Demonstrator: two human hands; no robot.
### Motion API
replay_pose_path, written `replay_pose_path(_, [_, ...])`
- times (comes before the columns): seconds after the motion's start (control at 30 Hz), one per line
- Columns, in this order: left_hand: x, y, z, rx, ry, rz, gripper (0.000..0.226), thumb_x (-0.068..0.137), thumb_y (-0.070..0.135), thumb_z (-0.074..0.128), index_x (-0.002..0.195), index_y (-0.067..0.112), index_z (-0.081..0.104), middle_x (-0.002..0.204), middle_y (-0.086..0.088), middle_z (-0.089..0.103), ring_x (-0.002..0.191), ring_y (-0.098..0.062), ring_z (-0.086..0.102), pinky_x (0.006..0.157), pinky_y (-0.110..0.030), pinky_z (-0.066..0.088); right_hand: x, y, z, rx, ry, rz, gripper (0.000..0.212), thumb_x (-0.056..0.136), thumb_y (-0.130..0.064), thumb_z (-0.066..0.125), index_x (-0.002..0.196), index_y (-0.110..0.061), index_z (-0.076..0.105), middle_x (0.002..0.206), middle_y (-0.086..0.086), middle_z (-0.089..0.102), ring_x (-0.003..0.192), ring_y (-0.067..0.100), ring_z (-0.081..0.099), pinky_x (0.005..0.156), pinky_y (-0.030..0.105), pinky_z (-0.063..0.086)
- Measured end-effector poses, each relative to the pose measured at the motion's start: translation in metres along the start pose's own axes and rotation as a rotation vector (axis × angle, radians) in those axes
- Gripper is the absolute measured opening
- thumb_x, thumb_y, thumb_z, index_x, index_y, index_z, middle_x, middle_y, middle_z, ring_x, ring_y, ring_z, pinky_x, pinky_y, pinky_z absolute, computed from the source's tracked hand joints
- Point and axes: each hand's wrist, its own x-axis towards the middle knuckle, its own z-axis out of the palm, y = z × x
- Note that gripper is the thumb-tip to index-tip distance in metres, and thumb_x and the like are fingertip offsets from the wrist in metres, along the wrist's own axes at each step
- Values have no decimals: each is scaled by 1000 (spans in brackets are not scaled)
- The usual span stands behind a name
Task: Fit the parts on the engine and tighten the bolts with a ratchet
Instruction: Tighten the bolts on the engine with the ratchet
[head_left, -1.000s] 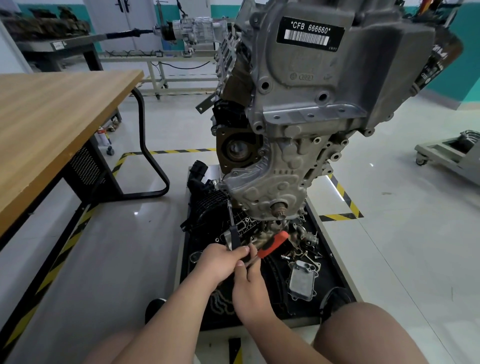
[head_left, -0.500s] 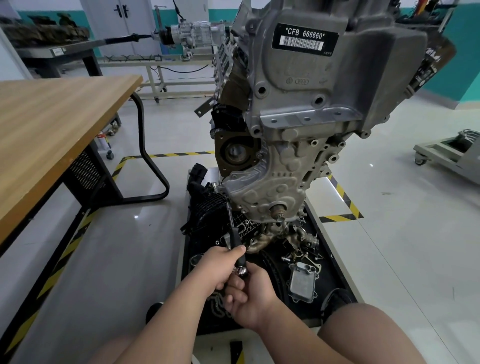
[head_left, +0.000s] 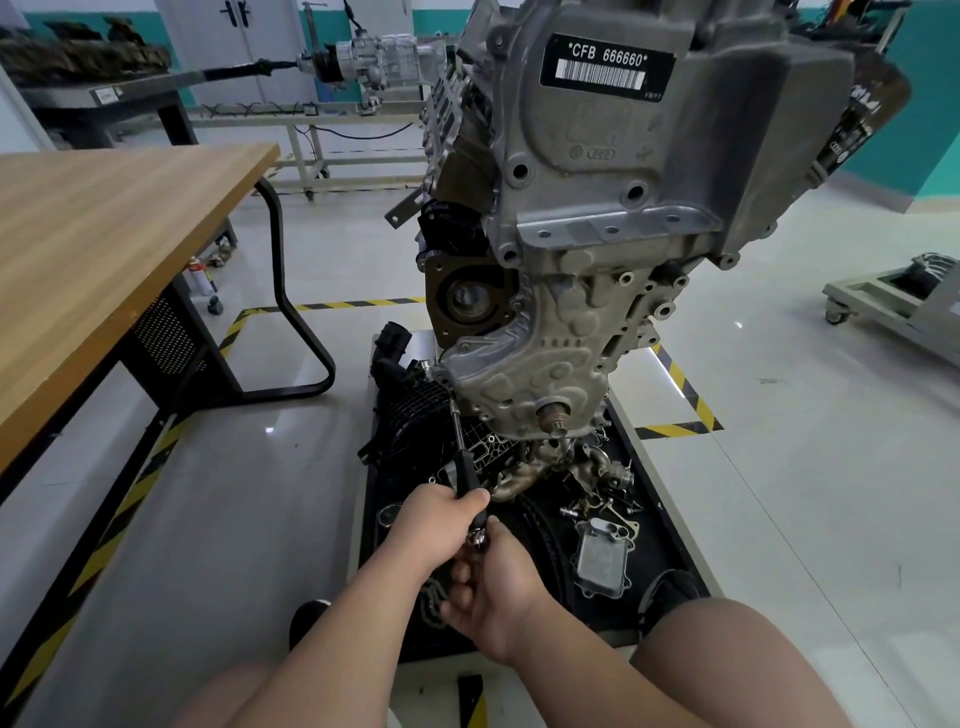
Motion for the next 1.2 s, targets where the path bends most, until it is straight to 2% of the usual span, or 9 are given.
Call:
replay_pose_path(0.2, [1,4,3,105,42,30,41,82,41,62,48,19,53,39,8,50,33,-4,42,48,-23,34,5,9,-6,-225,165,-250,42,102,-40,43,89,-4,61,59,1,60,40,13,48,44,22,42])
replay_pose_path(0.33, [1,5,4,65,32,6,38,80,41,64,51,17,56,47,8,62,44,-7,56,52,-23,40,3,17,-8,-405,280,-480,23,98,-33,53,94,-12,59,82,8,72,57,11,61,51,22,44])
replay_pose_path(0.47, [2,5,3,86,49,25,47,79,44,66,45,19,47,37,7,48,37,-7,45,48,-24,34,1,17,-6,-429,308,-562,14,92,-25,65,93,-14,56,85,6,70,66,10,63,53,13,42])
replay_pose_path(0.57, [2,3,2,73,41,25,50,79,48,68,43,20,45,36,9,42,32,-6,40,47,-23,32,3,16,-5,-343,296,-533,20,88,-18,68,89,-6,52,79,14,68,56,12,51,45,14,39])
replay_pose_path(0.73, [0,4,-1,15,-5,18,52,80,53,67,42,20,53,38,11,51,33,-1,48,50,-23,36,6,18,-4,-169,227,-442,21,89,-23,68,82,-9,53,59,2,66,47,7,55,47,20,44])
replay_pose_path(0.87, [-2,6,-5,-2,-40,-8,53,85,55,61,49,17,50,37,9,49,30,-3,45,39,-16,32,8,22,-3,-116,188,-436,30,98,-32,54,92,-4,63,67,5,73,53,13,63,53,24,51])
replay_pose_path(1.0, [-3,6,-5,6,-45,-25,51,86,54,59,52,17,47,35,10,39,27,-6,36,36,-16,27,12,20,-3,-73,161,-314,45,103,-39,42,97,0,64,63,7,68,46,16,57,48,26,47])
replay_pose_path(1.1, [-4,6,-3,18,-51,-23,56,85,54,60,42,20,53,35,10,47,28,-3,43,41,-21,30,12,18,-1,42,101,-198,54,105,-42,33,96,2,63,55,7,62,40,17,51,44,23,42])
replay_pose_path(1.2, [-4,6,-3,21,-73,-36,45,85,54,59,55,20,64,43,7,57,32,-4,48,42,-21,33,11,15,2,173,63,-91,57,104,-46,29,84,-4,61,51,6,55,37,17,46,46,24,38])
